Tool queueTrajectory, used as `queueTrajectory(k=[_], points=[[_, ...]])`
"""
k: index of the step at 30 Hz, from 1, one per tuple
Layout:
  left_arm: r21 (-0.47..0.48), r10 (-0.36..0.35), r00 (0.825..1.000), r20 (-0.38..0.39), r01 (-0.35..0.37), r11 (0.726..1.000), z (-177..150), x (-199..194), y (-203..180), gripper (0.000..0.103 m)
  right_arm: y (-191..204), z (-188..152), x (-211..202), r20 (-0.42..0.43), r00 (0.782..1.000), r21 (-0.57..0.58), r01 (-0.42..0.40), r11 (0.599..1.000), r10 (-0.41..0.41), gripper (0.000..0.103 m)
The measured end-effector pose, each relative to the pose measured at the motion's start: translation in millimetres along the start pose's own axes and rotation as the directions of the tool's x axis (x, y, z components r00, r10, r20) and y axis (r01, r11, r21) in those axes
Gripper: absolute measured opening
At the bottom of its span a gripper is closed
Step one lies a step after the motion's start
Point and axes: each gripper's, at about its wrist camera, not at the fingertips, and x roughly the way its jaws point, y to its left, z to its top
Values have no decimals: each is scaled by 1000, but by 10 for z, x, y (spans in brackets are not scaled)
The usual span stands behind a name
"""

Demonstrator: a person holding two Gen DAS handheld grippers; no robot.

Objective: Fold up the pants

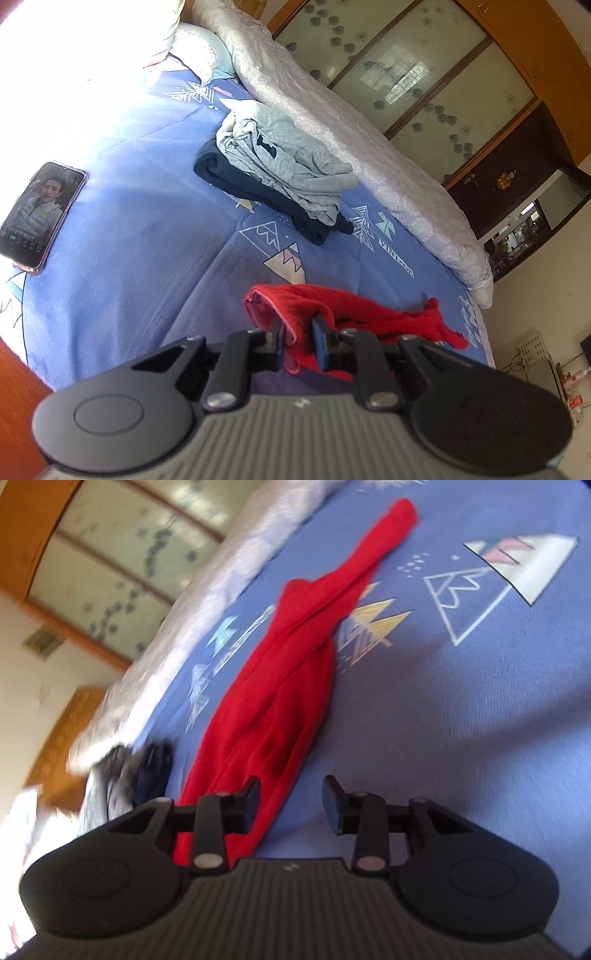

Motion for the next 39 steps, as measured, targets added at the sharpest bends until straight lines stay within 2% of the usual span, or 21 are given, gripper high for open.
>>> queueTrajectory(k=[4,6,8,9,11,13,15,17,19,21,23,25,26,28,30,32,34,36,37,38,39], points=[[-7,-4,1000,-1,4,1000,85,-5,-35,14,-182,169,223,1,1000,135,-25,991,25,39],[1,-7,1000,7,7,1000,158,-21,-73,14,-209,221,310,1,999,162,-33,986,33,33],[31,0,1000,13,-1,1000,258,-8,-139,14,-207,281,421,-18,998,202,-50,978,55,10],[53,8,1000,15,-9,999,333,11,-184,14,-205,304,446,-29,998,219,-50,975,57,10],[98,19,999,29,-22,995,529,58,-298,14,-74,369,382,-11,997,204,-77,976,81,9],[154,21,999,50,-29,988,803,114,-462,14,200,523,172,24,992,122,-126,984,124,9],[200,-9,997,78,-7,980,1117,157,-674,14,493,755,-113,71,984,61,-169,984,165,9],[222,-70,990,123,41,974,1376,116,-895,14,746,1012,-492,149,965,24,-222,975,216,8],[245,-140,972,187,92,965,1491,-8,-1074,15,983,1224,-998,241,926,-26,-294,955,291,8],[260,-191,956,221,131,957,1448,-124,-1127,15,1162,1295,-1554,307,878,-112,-350,930,368,8],[257,-200,959,202,145,955,1284,-146,-1032,15,1234,1219,-2063,339,838,-202,-379,903,427,8],[247,-169,975,146,130,960,1029,-79,-843,15,1183,1040,-2457,345,823,-261,-378,888,451,8],[237,-145,983,111,116,965,864,-38,-700,15,1099,919,-2611,343,826,-275,-367,888,448,7],[196,-117,993,30,109,975,560,39,-374,15,832,647,-2834,322,848,-276,-342,898,422,7],[129,-85,995,-52,91,987,229,109,-48,15,481,338,-2911,297,891,-236,-280,931,343,7],[34,-57,986,-156,63,997,-77,259,321,15,52,-14,-2844,243,946,-161,-179,971,214,7],[-14,11,964,-266,-15,1000,-352,459,630,15,-458,-395,-2674,176,983,-6,-54,999,54,7],[-21,86,932,-353,-99,995,-589,653,862,15,-985,-726,-2549,99,994,158,38,987,-54,7],[-17,111,920,-376,-127,992,-671,703,919,15,-1216,-859,-2522,58,994,243,73,967,-90,5],[-28,111,918,-382,-131,991,-729,715,964,15,-1420,-984,-2550,60,996,332,37,942,-60,4],[-49,99,922,-374,-127,991,-724,707,990,15,-1568,-1075,-2620,97,995,429,-51,902,10,4]])
